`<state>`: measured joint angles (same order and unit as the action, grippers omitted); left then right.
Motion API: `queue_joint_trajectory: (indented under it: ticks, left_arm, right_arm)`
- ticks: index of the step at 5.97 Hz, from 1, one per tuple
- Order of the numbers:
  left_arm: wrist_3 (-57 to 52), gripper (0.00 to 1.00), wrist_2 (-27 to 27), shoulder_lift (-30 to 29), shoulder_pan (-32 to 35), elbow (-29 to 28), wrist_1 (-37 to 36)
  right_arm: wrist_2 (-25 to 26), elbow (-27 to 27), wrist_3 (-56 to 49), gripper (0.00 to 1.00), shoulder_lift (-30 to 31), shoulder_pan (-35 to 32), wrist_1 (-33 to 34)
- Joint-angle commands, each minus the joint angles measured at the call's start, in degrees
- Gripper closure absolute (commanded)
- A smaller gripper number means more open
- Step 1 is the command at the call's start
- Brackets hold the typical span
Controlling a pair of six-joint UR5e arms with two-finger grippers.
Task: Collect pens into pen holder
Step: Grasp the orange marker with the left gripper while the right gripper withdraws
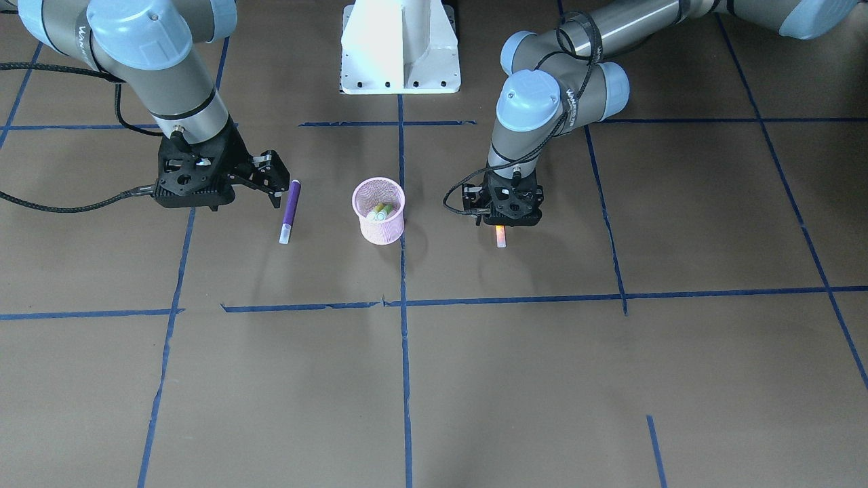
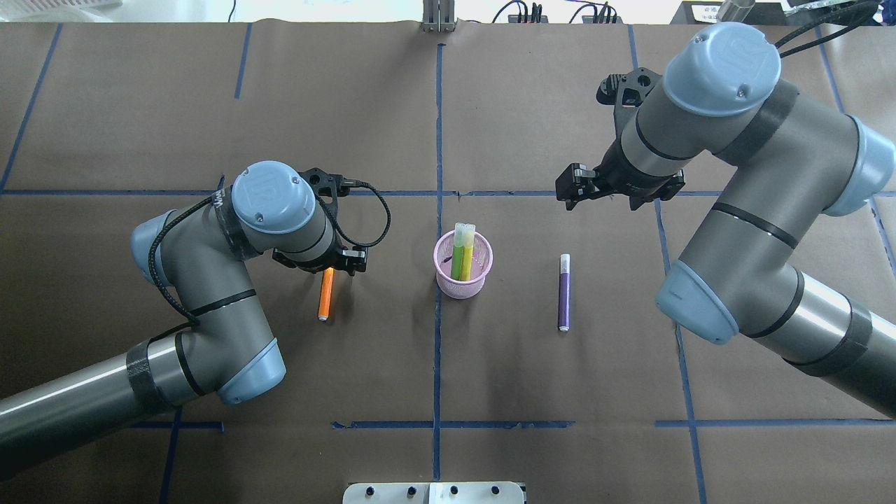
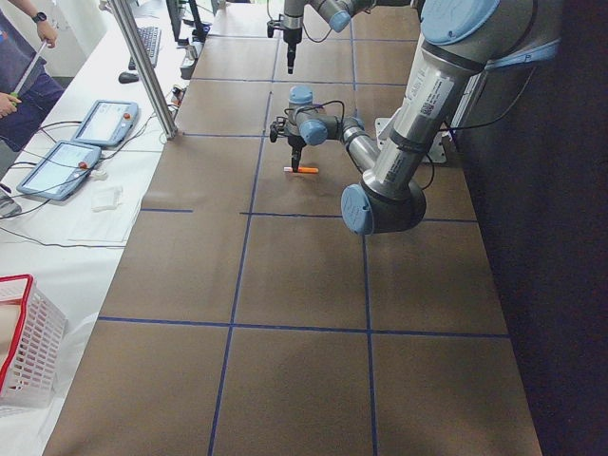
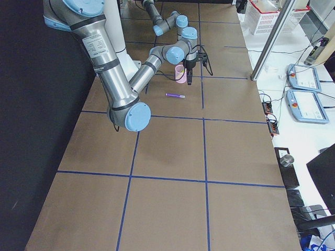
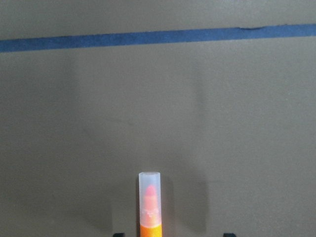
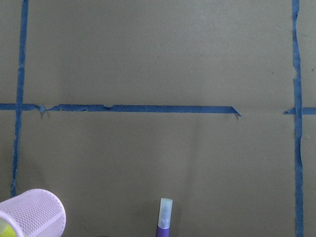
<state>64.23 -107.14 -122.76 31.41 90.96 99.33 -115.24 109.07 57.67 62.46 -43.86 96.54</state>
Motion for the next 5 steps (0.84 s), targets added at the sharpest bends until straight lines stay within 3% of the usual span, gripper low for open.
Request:
queue_joint_trajectory:
  ticks: [1,2,3,5]
  left_arm:
    - [-0.1,0.45,0.0,0.0,-0.3,-0.7,0.2]
    - [-0.2,0.67,0.0,0.0,-0.3,-0.7,0.2]
    - [-0.3,1.0,-0.1,0.0,-0.2,-0.3,0.0]
    - [0.6,1.0,0.2,-0.8,1.4,2.9,-0.3]
  right_arm:
    - [0.0,0.1,0.1,0.0,0.2,0.0,0.0]
    - [0.0,0.1,0.2,0.0,0.2,0.0,0.0]
    - [0.0,0.3,0.2,0.0,0.2,0.0,0.0]
    - [0.0,0.3,0.2,0.0,0.3,-0.1,0.0]
